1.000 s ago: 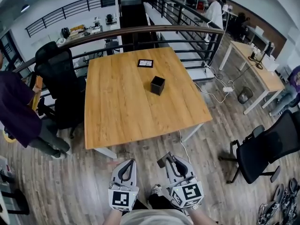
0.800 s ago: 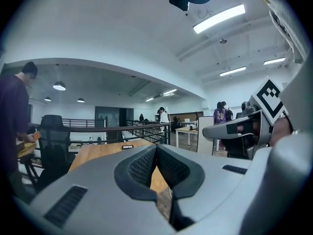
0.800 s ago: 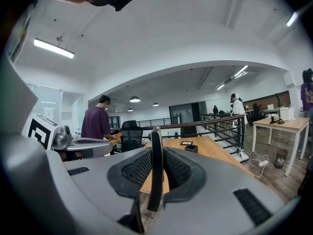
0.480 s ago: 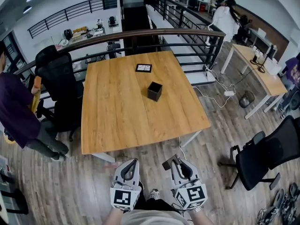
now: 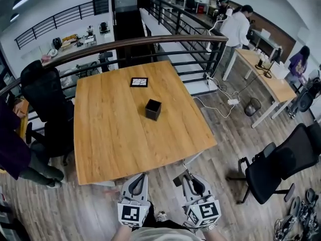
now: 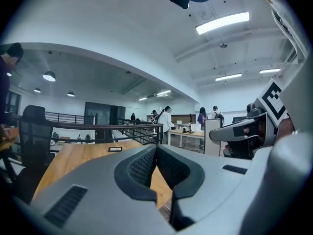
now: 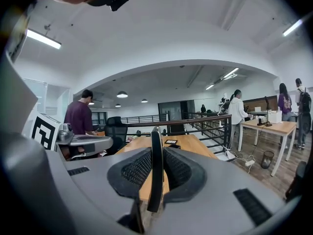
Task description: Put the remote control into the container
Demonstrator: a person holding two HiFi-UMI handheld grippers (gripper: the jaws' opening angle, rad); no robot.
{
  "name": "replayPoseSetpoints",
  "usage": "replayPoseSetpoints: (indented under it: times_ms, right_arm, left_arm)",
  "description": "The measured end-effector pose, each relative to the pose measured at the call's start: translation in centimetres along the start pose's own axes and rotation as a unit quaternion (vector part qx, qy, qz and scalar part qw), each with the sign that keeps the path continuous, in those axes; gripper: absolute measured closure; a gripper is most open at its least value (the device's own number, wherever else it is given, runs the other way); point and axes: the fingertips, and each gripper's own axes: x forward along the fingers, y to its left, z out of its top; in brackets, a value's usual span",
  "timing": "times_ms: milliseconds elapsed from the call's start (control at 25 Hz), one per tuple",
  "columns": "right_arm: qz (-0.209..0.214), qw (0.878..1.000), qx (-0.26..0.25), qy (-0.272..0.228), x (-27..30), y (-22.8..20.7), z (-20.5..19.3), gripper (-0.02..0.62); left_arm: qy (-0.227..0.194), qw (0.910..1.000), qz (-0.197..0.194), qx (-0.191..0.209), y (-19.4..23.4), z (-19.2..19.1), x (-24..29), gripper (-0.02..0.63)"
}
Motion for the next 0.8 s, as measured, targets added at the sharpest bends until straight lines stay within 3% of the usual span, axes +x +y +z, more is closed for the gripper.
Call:
replayPoseSetpoints:
  times_ms: [160,280,440,680,800]
  right_arm:
    - [-0.007,1.0,-0.002,0.003,4.5,-0.7,1.1,0.514]
    - [-0.006,1.0,-0.005,0.005,8.0,0.2,2.2,0.512]
    - [-0.001,1.0,-0.016,0.011,12.8,1.1,3.1,0.512]
    - [-0.008,1.0,-0.021,0.014,18.8,2.0,4.7,0.513]
    - [-0.003,1.0,-0.027,0.012,22.0,2.8,5.7,0.512]
  left_arm:
    - [0.012,0.9998,-0.014,0.003,2.6,-0.2,3.5,0.594]
    - [-0.012,0.9997,-0.012,-0.018,5.9,0.3,5.7,0.594]
    - [0.02,0.9995,-0.026,-0.004,9.6,0.2,8.5,0.594]
    - [-0.025,0.9989,-0.033,-0.019,14.2,0.9,12.4,0.594]
    - [-0.003,0.9992,-0.037,-0.01,16.8,1.1,13.9,0.594]
